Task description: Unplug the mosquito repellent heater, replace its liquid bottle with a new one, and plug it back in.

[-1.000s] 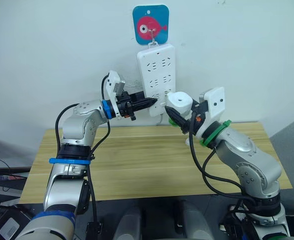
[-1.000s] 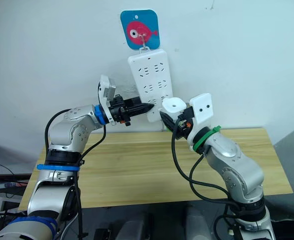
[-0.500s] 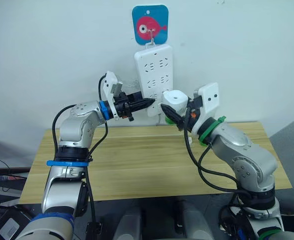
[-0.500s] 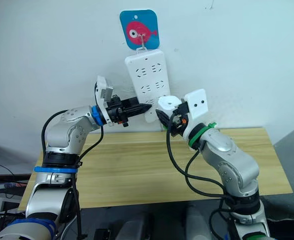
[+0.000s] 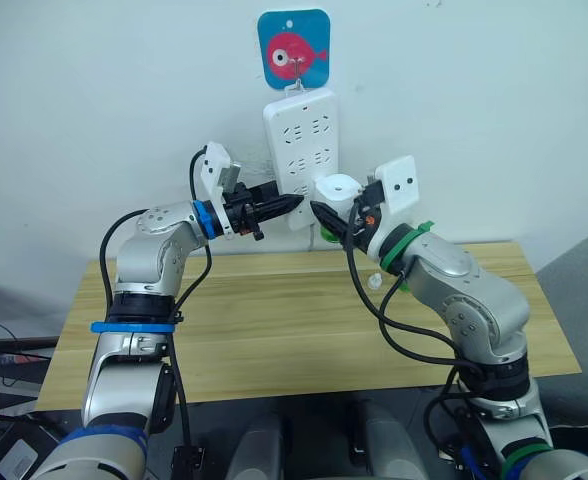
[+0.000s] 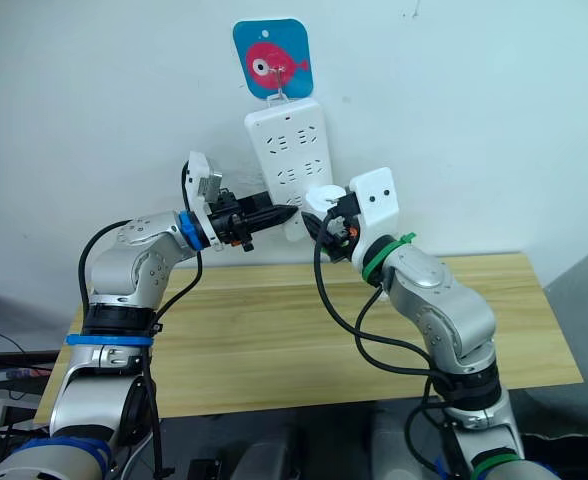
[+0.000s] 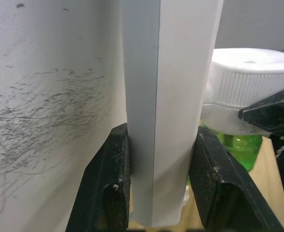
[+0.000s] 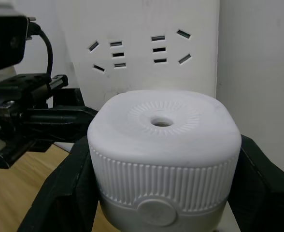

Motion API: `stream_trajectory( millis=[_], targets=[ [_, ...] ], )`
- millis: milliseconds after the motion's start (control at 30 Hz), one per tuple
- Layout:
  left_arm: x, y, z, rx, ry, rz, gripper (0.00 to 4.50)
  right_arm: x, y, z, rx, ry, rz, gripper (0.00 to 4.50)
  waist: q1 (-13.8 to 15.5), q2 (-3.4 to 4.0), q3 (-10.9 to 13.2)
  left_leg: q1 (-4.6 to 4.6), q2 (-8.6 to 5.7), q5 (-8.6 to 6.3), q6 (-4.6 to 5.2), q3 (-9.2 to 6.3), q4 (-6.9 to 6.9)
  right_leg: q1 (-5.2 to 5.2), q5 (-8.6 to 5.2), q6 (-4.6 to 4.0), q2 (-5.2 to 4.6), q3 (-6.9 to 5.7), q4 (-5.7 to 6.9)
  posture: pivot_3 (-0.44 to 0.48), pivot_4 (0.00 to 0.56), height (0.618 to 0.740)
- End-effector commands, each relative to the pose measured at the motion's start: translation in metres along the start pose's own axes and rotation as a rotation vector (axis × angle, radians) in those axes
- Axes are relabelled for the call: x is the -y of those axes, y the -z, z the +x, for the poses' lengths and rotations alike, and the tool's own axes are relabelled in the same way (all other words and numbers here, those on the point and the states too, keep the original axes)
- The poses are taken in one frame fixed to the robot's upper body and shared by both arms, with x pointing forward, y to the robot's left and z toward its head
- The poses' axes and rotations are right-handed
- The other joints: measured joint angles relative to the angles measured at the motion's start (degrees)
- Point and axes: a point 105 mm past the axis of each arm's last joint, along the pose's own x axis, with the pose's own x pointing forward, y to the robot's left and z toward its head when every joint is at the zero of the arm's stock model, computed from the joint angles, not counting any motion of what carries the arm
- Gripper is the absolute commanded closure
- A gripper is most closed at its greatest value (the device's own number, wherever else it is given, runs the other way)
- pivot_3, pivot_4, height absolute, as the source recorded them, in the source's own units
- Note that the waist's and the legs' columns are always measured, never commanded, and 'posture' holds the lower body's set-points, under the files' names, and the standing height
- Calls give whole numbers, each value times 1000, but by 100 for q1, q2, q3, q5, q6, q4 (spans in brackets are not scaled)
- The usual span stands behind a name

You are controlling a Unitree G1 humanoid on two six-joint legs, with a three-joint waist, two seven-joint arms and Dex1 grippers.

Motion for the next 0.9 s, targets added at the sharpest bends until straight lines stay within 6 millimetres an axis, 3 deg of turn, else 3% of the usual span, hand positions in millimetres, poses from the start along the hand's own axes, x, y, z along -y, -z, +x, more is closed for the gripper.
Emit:
stream_trajectory(
  millis=[33,133,300,433,733,900],
  targets=[
    [30,-13,23,53,180,26,3208,3,-13,7,44,32,-36,1460,-2,0,0,1,-1,0,0,0,1,2,0,0,0,-1,1,-35,234,740],
    [30,-13,25,57,179,38,3208,0,-5,6,23,5,-152,1460,-4,0,0,4,-2,2,-2,0,2,2,0,0,2,0,7,-33,231,740],
    [26,-9,24,42,167,63,3208,4,-5,1,50,18,-101,1460,-1,0,-1,4,-2,2,-4,1,1,1,0,0,1,-2,8,-37,221,740],
    [23,-9,25,49,150,73,3208,7,-13,-15,80,9,-101,68,50,-1,-2,-3,-7,2,-4,-8,1,1,0,0,1,-7,1,-44,212,740],
    [6,-7,24,46,81,127,3208,1,-18,-60,29,-95,-147,68,39,-1,-2,-16,-12,-4,5,-11,-6,2,0,1,-6,-10,-30,-67,209,740],
    [-6,-7,7,25,31,163,1716,3,-21,-69,13,-137,-132,0,9,-2,-2,-10,-8,-4,5,-8,-3,7,0,1,-2,-9,-24,-65,203,740]
  ],
)
